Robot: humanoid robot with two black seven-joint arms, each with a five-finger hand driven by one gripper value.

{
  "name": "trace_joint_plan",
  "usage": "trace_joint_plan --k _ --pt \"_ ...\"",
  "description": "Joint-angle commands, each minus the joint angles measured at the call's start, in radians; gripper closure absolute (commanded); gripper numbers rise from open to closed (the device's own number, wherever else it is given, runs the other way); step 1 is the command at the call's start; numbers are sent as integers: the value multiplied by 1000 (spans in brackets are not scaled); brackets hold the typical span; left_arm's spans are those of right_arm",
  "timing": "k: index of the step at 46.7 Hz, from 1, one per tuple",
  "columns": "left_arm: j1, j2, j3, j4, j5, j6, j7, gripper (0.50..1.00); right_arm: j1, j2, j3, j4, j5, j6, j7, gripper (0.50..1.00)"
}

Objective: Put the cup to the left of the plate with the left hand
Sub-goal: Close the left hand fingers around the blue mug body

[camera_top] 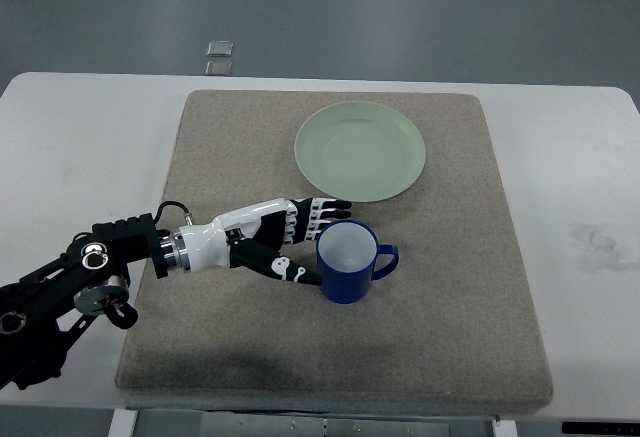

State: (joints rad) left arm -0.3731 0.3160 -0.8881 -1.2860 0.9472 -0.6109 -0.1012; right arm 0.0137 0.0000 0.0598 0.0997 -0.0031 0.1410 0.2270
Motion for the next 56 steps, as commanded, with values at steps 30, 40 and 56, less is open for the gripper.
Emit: trace_joint_plan --k 30,40,56 --pt "-4 -57 9 5 71 0 0 506 -1 0 0 0 0 0 0 568" --pt "-4 -57 11 5 73 0 0 512 0 0 0 0 0 0 0 568" --pt "-4 -58 11 4 94 0 0 609 0 0 0 0 0 0 0 568"
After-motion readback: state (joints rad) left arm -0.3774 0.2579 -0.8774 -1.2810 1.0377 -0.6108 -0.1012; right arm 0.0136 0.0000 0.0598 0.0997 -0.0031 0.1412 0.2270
